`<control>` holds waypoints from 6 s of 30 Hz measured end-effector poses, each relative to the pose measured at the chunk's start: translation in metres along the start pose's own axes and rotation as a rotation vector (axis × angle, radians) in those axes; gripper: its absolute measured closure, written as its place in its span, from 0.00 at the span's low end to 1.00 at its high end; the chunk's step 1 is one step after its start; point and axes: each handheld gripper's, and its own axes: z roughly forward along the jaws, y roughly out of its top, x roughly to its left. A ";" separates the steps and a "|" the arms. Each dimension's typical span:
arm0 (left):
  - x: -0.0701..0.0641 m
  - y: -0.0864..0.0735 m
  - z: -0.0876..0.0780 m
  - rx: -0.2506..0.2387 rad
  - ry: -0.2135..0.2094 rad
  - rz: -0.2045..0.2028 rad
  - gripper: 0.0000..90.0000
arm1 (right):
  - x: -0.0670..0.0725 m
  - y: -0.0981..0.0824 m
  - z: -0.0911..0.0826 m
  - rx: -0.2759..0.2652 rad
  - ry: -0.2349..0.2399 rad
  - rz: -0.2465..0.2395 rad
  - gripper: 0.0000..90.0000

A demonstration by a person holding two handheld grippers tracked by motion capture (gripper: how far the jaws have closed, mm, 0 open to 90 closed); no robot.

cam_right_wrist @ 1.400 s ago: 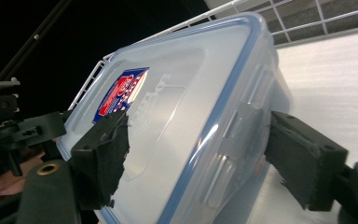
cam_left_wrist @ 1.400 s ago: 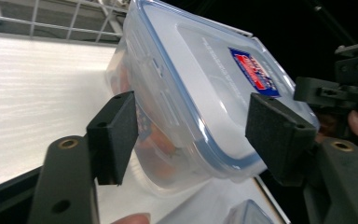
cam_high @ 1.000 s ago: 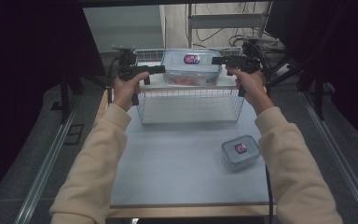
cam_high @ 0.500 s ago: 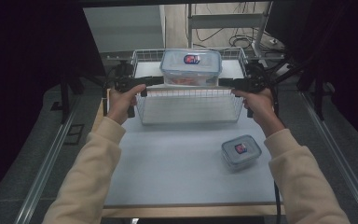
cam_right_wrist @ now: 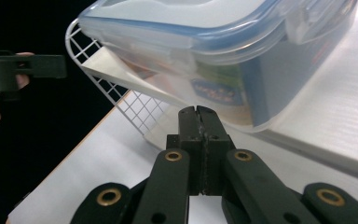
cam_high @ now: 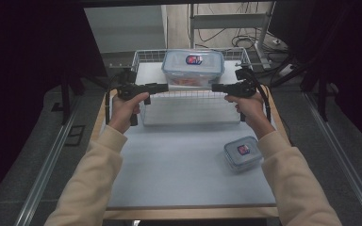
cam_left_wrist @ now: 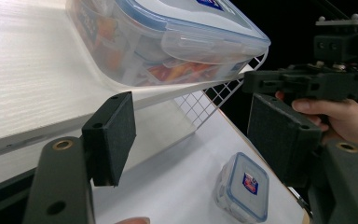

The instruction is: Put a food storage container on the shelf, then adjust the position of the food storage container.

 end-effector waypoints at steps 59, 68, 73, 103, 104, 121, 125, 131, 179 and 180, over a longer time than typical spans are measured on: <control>-0.016 -0.123 -0.005 0.061 -0.033 0.037 0.36 | -0.015 -0.138 -0.063 0.008 0.082 0.042 1.00; -0.013 -0.156 0.002 0.123 -0.032 0.015 0.35 | -0.012 -0.173 -0.070 0.033 0.078 0.034 1.00; -0.011 -0.162 0.001 0.127 -0.024 0.012 0.35 | -0.012 -0.182 -0.073 0.044 0.076 0.041 1.00; -0.006 -0.168 -0.005 0.115 -0.004 0.007 0.34 | -0.010 -0.224 -0.124 0.039 -0.020 0.055 1.00; -0.006 -0.168 -0.005 0.115 -0.004 0.007 0.34 | -0.010 -0.224 -0.124 0.039 -0.020 0.055 1.00; -0.002 -0.172 -0.001 0.136 0.017 0.009 0.34 | -0.013 -0.247 -0.092 0.231 -0.033 -0.023 1.00; -0.001 -0.174 -0.001 0.139 0.018 0.008 0.34 | -0.018 -0.247 -0.088 0.238 -0.051 -0.019 1.00; -0.001 -0.175 -0.001 0.140 0.021 0.005 0.34 | -0.022 -0.245 -0.078 0.254 -0.071 -0.022 1.00; 0.005 -0.178 -0.004 0.146 0.059 -0.006 0.34 | -0.118 -0.198 -0.081 0.154 -0.256 0.116 1.00; 0.005 -0.178 -0.004 0.146 0.059 -0.006 0.34 | -0.118 -0.198 -0.081 0.154 -0.256 0.116 1.00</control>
